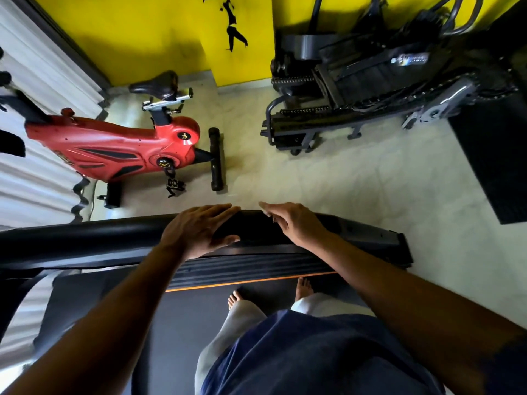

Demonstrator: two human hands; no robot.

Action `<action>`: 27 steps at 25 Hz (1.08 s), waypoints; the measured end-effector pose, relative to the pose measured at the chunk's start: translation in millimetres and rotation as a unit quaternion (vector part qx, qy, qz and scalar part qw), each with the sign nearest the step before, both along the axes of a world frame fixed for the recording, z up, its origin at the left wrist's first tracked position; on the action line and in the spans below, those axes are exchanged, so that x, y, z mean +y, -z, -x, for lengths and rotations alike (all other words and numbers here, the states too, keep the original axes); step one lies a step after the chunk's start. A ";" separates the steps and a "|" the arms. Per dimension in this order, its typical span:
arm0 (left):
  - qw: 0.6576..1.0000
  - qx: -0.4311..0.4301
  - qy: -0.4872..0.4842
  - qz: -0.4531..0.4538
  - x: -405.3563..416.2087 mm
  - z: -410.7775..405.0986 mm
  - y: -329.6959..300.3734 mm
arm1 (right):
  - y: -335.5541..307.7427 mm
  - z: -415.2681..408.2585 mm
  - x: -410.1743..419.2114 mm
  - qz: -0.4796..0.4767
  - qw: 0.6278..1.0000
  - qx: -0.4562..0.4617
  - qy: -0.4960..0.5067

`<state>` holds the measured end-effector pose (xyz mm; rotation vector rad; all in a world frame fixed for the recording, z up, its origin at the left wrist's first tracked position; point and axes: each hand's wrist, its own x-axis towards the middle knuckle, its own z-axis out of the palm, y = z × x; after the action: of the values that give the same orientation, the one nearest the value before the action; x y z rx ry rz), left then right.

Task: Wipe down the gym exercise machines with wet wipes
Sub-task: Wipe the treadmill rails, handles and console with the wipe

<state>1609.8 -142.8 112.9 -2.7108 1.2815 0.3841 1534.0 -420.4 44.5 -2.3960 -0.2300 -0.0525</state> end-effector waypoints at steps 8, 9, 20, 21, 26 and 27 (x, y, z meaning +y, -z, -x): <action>0.998 -0.052 -0.038 0.006 15.3 24.0 11.6 | 19.2 58.7 -43.7 0.016 0.996 -0.054 0.063; 0.997 -0.058 -0.043 0.003 16.2 26.0 11.7 | 15.2 44.7 -38.7 0.003 0.994 -0.027 0.101; 0.987 -0.108 -0.111 0.048 39.2 50.8 16.8 | 8.5 62.6 -9.3 0.038 0.990 -0.121 -0.055; 0.986 -0.113 -0.111 0.055 40.0 51.6 18.7 | 14.6 70.3 -24.0 0.045 0.993 -0.100 -0.035; 0.987 -0.108 -0.110 0.052 40.7 50.5 19.2 | 20.5 66.0 -43.4 0.080 0.990 -0.091 -0.074; 0.988 -0.106 -0.103 0.047 44.0 48.3 17.7 | 15.7 56.1 -32.3 0.094 0.983 -0.107 -0.116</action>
<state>1561.5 -98.8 95.2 -2.8790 0.9931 0.0505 1477.9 -452.7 28.8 -2.5323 -0.6398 -0.1888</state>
